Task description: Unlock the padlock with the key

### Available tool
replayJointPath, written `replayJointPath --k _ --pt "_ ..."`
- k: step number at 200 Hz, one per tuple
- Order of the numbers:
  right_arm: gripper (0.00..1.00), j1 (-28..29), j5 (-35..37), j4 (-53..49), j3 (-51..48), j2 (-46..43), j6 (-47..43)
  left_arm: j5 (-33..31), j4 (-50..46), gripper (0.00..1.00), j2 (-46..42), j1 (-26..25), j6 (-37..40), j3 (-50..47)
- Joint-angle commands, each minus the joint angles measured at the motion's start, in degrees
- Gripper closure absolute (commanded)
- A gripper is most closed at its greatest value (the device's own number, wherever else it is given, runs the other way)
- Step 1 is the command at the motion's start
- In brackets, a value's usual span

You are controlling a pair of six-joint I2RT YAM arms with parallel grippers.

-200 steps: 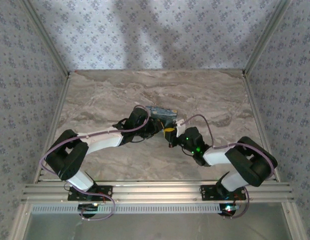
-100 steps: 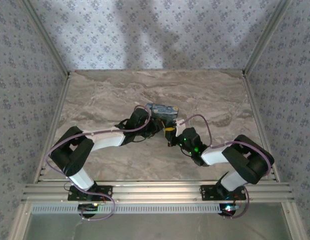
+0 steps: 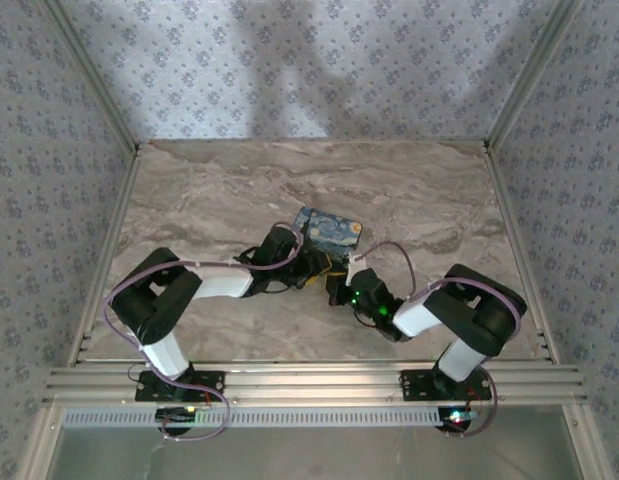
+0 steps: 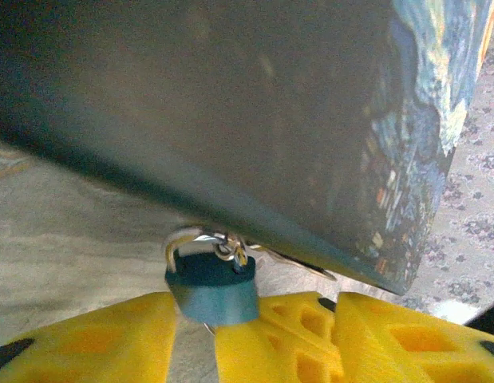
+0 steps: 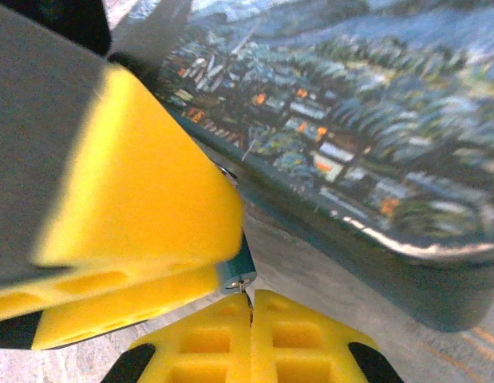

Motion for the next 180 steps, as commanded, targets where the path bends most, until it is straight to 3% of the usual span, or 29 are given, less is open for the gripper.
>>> replayJointPath --k 1,16,45,112,180 --pt "1.0 0.93 1.28 -1.45 0.88 1.51 4.17 -0.18 0.43 0.37 -4.28 0.9 -0.12 -1.96" --pt "1.0 1.12 1.19 -1.4 0.98 1.72 5.05 -1.12 0.39 0.29 -6.57 1.74 -0.36 -3.85" --pt "1.0 0.84 0.95 -2.82 1.2 -0.45 6.54 -2.16 2.5 0.27 -9.81 3.84 -1.3 -8.28" --pt "1.0 -0.5 -1.95 -10.51 3.2 -6.32 15.33 1.79 19.39 0.39 -3.65 3.76 -7.68 -11.73" --pt "1.0 -1.51 -4.67 -12.25 4.56 -7.22 18.67 1.84 23.49 0.51 1.33 1.69 -10.81 -10.58"
